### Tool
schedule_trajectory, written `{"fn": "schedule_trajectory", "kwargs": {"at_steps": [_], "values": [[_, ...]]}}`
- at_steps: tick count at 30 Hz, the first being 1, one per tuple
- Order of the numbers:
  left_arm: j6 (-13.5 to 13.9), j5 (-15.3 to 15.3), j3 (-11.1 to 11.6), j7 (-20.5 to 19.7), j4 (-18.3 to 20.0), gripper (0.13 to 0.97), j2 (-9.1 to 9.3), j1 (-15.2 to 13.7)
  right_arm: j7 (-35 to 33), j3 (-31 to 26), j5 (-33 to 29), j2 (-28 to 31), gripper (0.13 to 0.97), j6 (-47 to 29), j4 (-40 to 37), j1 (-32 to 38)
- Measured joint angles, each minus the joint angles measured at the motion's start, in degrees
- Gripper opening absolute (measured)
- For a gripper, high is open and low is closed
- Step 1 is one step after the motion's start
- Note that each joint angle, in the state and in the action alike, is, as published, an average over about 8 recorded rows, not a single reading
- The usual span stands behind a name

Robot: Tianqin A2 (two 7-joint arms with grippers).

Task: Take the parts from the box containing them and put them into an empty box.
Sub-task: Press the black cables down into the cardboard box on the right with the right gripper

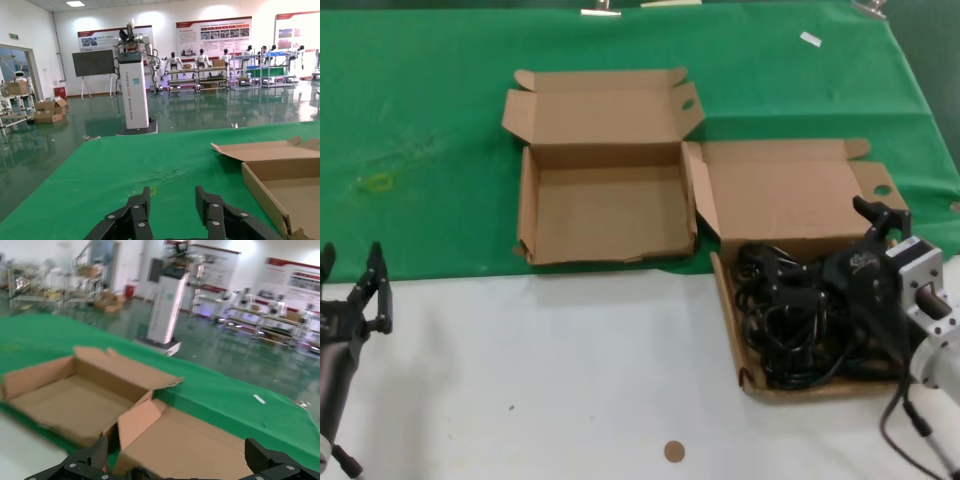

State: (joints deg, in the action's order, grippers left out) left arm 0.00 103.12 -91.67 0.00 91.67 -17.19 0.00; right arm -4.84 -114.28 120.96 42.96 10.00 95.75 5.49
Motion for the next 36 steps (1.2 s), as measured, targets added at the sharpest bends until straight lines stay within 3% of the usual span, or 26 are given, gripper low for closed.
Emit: {"fn": "schedule_trajectory", "kwargs": {"at_steps": [4, 11, 19, 27, 36], "values": [[0.0, 0.0, 0.0, 0.0, 0.0, 0.407, 0.00, 0.0, -1.7, -5.7, 3.3, 7.1, 0.966, -0.4, 0.7, 3.1], [0.0, 0.0, 0.0, 0.0, 0.0, 0.268, 0.00, 0.0, -2.5, -15.3, 5.0, 17.9, 0.966, -4.5, 1.1, 10.5], [0.0, 0.0, 0.0, 0.0, 0.0, 0.183, 0.00, 0.0, 5.2, -22.7, -4.2, 25.9, 0.966, -14.5, 1.0, 19.5], [0.0, 0.0, 0.0, 0.0, 0.0, 0.150, 0.00, 0.0, 12.3, -19.2, -16.4, 27.4, 0.966, -27.4, -0.1, 22.4], [0.0, 0.0, 0.0, 0.0, 0.0, 0.144, 0.00, 0.0, 9.4, -12.1, -21.9, 25.7, 0.966, -43.1, -3.5, 23.2]]}}
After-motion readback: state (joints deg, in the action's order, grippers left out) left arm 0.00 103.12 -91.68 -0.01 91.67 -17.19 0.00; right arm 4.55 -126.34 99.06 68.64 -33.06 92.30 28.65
